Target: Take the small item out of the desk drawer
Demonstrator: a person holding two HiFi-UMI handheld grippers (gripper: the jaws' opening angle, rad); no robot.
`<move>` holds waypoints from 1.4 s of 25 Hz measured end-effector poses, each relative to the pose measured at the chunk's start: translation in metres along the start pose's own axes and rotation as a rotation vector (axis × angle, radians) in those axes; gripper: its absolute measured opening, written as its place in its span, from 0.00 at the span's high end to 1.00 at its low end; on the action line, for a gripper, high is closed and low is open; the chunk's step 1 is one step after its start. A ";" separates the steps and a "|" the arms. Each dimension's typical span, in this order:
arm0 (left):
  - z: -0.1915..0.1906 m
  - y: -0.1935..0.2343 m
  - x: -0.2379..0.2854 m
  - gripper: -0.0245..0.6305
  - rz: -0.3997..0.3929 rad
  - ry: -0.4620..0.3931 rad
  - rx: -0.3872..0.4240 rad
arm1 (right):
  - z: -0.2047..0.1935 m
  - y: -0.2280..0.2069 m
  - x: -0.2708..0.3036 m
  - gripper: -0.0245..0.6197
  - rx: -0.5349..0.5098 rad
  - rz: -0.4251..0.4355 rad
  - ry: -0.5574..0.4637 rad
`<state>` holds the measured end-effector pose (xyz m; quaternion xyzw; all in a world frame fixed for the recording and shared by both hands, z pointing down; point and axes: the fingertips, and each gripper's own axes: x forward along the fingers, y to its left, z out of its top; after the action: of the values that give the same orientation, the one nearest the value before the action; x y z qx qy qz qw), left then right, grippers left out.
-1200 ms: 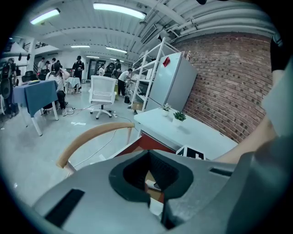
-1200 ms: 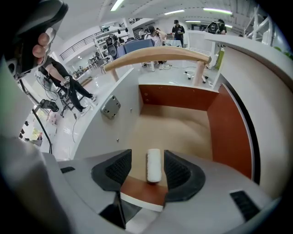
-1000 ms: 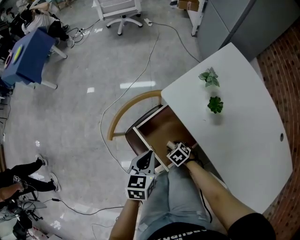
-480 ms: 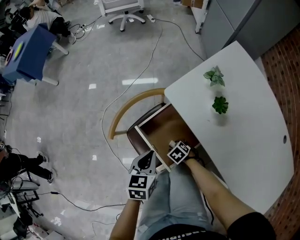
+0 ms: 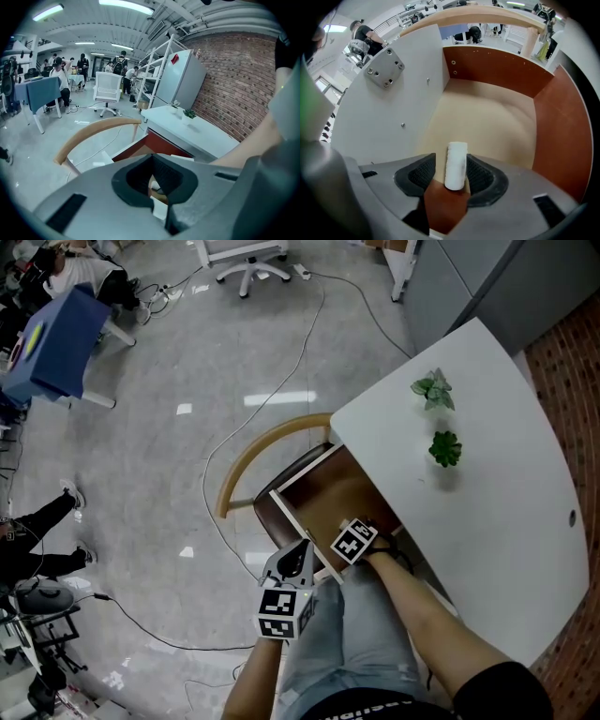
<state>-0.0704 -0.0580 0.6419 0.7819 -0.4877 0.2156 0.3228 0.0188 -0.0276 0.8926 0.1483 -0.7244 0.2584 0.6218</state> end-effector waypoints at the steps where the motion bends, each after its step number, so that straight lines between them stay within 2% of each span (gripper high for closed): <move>1: -0.001 0.000 0.000 0.95 0.000 0.000 -0.001 | -0.001 -0.001 0.002 0.65 -0.002 0.000 0.011; 8: -0.011 0.004 0.006 0.95 0.001 0.011 -0.008 | -0.005 -0.003 0.014 0.65 -0.033 -0.015 0.063; 18: -0.024 0.001 0.013 0.95 -0.013 0.025 -0.012 | -0.012 -0.008 0.027 0.71 -0.054 -0.036 0.135; 20: -0.025 0.001 0.014 0.95 -0.015 0.027 -0.011 | -0.013 -0.009 0.028 0.74 -0.053 -0.038 0.141; 35: -0.018 0.003 0.007 0.95 -0.015 0.046 -0.036 | -0.006 -0.008 0.009 0.76 0.001 -0.035 0.073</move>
<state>-0.0705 -0.0509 0.6601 0.7745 -0.4782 0.2223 0.3494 0.0270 -0.0299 0.9036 0.1519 -0.6982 0.2530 0.6523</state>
